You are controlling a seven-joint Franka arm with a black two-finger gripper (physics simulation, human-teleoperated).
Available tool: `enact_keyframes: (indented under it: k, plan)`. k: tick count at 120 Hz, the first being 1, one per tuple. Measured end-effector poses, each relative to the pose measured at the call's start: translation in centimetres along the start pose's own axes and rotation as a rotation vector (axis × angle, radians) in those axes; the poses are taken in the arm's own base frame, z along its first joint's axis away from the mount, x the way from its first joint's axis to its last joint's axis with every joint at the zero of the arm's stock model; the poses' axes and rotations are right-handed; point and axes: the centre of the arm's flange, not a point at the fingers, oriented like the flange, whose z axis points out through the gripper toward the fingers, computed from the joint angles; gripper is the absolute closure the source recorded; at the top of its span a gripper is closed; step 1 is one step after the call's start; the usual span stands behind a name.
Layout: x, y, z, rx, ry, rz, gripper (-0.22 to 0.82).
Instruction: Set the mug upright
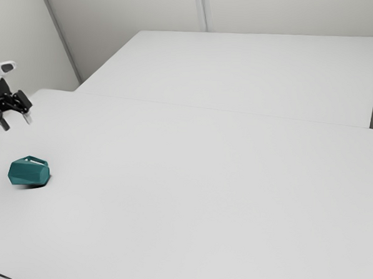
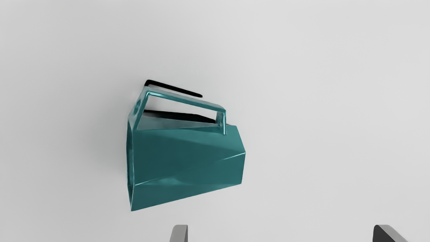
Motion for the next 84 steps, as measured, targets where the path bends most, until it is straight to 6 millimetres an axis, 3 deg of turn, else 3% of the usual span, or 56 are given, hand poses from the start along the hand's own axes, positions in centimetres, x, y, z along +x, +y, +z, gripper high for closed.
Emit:
enact_keyframes:
  k: [38,66,84]
  plan:
    - [-0.4,-7.6,2.6,-0.111,-0.008,0.042,0.0]
    - [-1.0,-9.9,5.6,-0.162,-0.042,0.097,0.0]
    - [-1.6,-11.6,6.1,-0.173,-0.04,0.126,0.0]
